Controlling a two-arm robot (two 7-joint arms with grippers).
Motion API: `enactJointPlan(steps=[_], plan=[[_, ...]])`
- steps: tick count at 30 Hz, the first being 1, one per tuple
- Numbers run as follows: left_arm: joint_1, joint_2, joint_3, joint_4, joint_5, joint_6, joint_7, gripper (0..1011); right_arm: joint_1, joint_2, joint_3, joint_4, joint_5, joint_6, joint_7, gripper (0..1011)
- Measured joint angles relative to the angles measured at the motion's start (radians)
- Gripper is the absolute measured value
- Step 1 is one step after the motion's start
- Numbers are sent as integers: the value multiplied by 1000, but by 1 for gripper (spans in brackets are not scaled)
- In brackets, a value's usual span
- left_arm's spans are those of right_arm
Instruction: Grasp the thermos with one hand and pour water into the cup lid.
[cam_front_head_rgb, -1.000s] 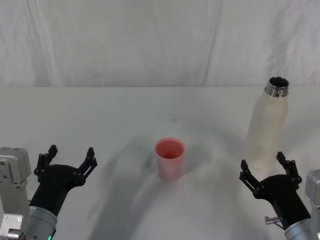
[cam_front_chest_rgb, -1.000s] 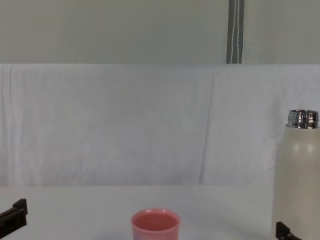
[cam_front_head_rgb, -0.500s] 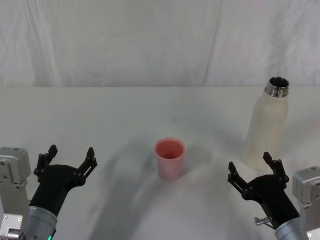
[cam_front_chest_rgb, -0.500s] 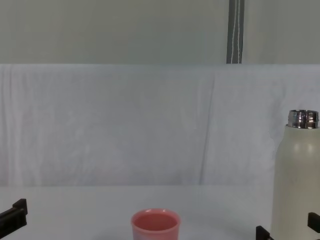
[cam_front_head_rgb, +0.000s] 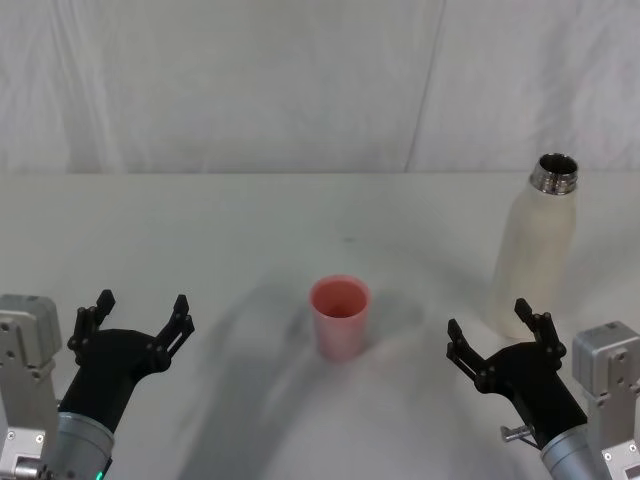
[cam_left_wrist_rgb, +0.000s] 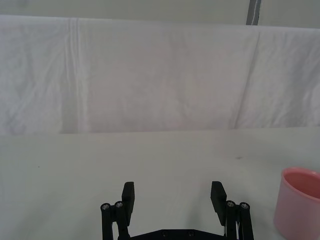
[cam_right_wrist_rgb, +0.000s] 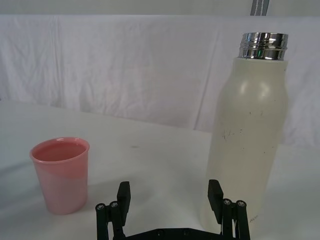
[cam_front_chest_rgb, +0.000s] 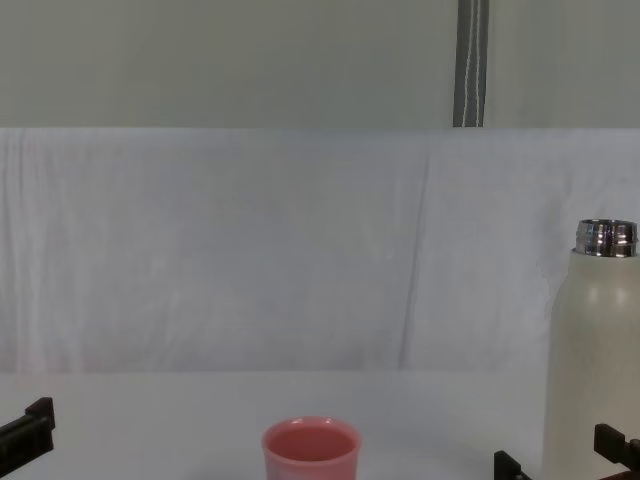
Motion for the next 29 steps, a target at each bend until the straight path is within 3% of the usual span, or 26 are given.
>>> enactJointPlan(steps=[29], plan=[[0, 0, 0, 0, 0, 0, 0, 1001, 3, 0, -1, 4, 2, 1, 0, 1001]])
